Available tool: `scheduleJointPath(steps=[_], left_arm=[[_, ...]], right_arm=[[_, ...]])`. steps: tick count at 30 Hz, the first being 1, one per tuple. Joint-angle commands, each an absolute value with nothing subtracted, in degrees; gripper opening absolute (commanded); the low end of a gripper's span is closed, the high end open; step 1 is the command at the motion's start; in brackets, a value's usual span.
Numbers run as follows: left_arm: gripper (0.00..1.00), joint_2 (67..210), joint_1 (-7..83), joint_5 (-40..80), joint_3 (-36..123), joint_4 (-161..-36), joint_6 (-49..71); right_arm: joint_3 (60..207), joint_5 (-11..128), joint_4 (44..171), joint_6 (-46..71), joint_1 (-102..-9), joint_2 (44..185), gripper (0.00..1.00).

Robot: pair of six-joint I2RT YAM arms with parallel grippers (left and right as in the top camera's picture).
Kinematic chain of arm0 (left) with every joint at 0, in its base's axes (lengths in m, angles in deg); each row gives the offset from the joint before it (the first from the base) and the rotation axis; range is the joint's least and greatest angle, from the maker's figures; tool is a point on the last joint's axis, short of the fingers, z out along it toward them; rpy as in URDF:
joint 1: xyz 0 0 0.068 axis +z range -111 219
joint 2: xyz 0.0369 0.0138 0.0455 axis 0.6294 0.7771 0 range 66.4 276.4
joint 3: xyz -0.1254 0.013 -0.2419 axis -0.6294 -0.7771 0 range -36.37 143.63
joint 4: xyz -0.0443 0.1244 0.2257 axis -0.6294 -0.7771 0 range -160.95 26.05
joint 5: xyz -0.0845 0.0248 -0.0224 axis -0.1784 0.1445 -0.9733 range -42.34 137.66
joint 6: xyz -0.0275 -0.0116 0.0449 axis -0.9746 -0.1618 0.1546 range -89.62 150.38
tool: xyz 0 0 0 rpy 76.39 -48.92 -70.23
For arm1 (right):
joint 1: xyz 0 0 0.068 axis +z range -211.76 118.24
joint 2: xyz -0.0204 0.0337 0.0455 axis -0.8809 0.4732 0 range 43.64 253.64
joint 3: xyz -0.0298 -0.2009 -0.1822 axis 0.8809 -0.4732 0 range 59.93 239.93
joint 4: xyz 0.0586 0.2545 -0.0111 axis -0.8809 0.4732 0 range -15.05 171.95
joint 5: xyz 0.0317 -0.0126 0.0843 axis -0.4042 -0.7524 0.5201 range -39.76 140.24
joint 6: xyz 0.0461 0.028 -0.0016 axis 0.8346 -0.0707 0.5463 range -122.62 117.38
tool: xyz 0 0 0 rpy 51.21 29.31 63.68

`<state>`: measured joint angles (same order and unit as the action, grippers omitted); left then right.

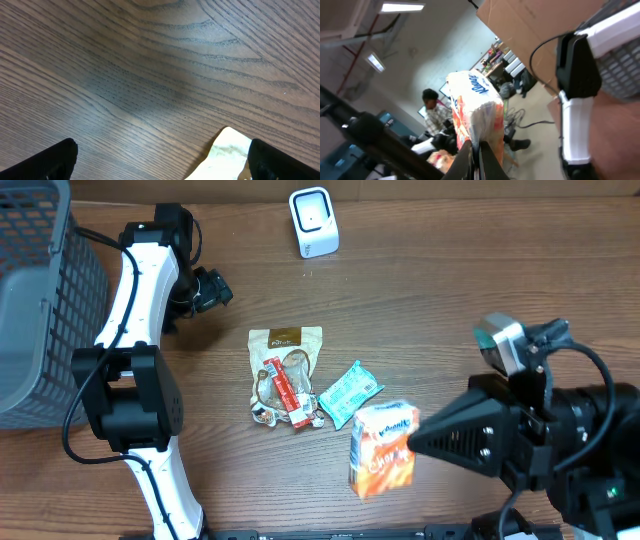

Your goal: Scan the item barcode

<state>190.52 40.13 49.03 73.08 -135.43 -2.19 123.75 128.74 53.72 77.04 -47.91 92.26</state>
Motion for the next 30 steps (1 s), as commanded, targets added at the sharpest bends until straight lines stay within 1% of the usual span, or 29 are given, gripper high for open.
scheduleJointPath(steps=[1,5,7,8,10,13,16,18,21,24,26,28,30], left_arm=[[1.00,189.6,39.7,49.6,74.0,-135.4,-1.5],[1.00,189.6,39.7,49.6,74.0,-135.4,-1.5],[1.00,189.6,39.7,49.6,74.0,-135.4,-1.5],[1.00,189.6,39.7,49.6,74.0,-135.4,-1.5],[1.00,189.6,39.7,49.6,74.0,-135.4,-1.5],[1.00,189.6,39.7,49.6,74.0,-135.4,-1.5],[1.00,189.6,39.7,49.6,74.0,-135.4,-1.5],[1.00,189.6,39.7,49.6,74.0,-135.4,-1.5],[1.00,189.6,39.7,49.6,74.0,-135.4,-1.5],[1.00,189.6,39.7,49.6,74.0,-135.4,-1.5],[1.00,189.6,39.7,49.6,74.0,-135.4,-1.5],[0.99,189.6,39.7,49.6,74.0,-135.4,-1.5],[1.00,189.6,39.7,49.6,74.0,-135.4,-1.5]], right_arm=[[124.3,127.4,59.4,62.1,-48.2,95.2,0.04],[124.3,122.3,77.8,50.1,-48.2,101.6,0.04],[124.3,118.4,84.8,45.7,-48.2,105.5,0.04],[124.3,115.2,90.5,39.1,-48.2,110.4,0.04],[124.3,111.6,96.1,32.5,-47.8,115.8,0.04],[124.3,102.7,100.4,28.9,-46.0,123.1,0.04],[125.0,98.7,99.1,28.6,-44.3,129.2,0.04],[128.4,96.5,100.7,28.4,-44.0,133.1,0.04],[138.9,91.3,109.5,24.6,-44.0,138.1,0.04],[155.0,81.9,122.8,20.3,-42.7,144.3,0.04],[168.4,75.4,131.7,17.6,-41.2,149.9,0.04],[179.7,70.5,137.5,15.4,-39.9,155.2,0.04],[190.0,64.2,140.1,12.8,-38.7,160.8,0.04]])
